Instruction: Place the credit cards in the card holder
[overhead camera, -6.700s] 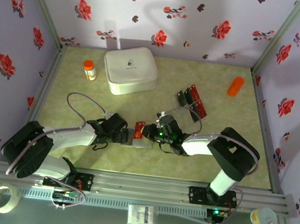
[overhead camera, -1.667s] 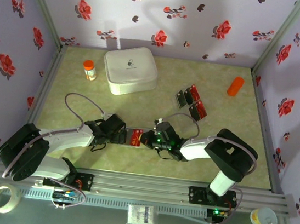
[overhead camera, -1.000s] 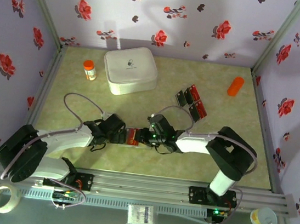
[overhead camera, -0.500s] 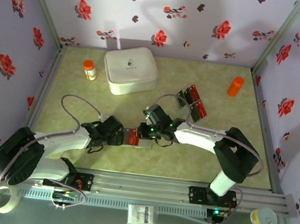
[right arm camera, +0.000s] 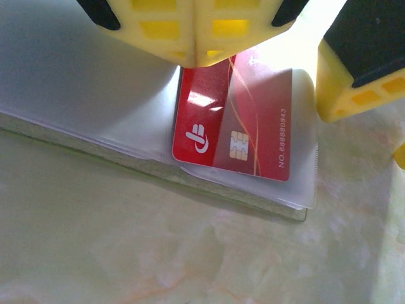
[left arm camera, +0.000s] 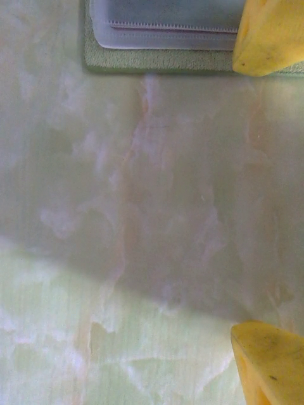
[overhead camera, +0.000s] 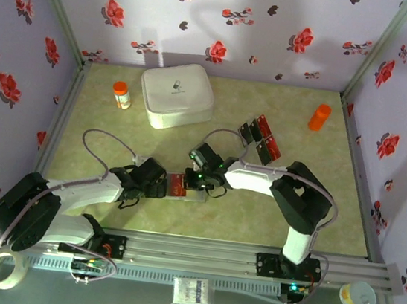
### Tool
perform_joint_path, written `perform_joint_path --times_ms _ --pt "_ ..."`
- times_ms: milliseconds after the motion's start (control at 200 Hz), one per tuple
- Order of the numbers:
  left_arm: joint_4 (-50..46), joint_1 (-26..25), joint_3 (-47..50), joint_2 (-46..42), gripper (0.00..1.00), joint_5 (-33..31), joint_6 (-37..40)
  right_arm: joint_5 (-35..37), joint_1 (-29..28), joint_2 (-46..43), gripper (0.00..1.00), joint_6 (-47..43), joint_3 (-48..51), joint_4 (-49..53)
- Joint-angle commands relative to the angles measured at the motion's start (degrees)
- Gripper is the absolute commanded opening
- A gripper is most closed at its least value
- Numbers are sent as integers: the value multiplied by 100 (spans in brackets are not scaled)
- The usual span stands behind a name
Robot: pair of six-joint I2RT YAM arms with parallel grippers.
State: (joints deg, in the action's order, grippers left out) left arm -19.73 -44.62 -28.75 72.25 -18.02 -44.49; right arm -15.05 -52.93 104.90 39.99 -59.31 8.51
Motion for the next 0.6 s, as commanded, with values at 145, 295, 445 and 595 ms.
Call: perform_joint_path --times_ms 145,295,445,595 --pt "-229 85 -86 -161 100 -175 59 -83 -238 404 3 -17 -438 131" --pt "-484 237 -227 -515 100 -189 116 -100 -241 196 2 44 -467 117" --pt "-577 322 -249 -668 100 -185 136 53 -235 -137 3 70 -383 168" --pt "-545 331 -214 -554 100 -162 104 159 -227 -294 2 156 -164 77"
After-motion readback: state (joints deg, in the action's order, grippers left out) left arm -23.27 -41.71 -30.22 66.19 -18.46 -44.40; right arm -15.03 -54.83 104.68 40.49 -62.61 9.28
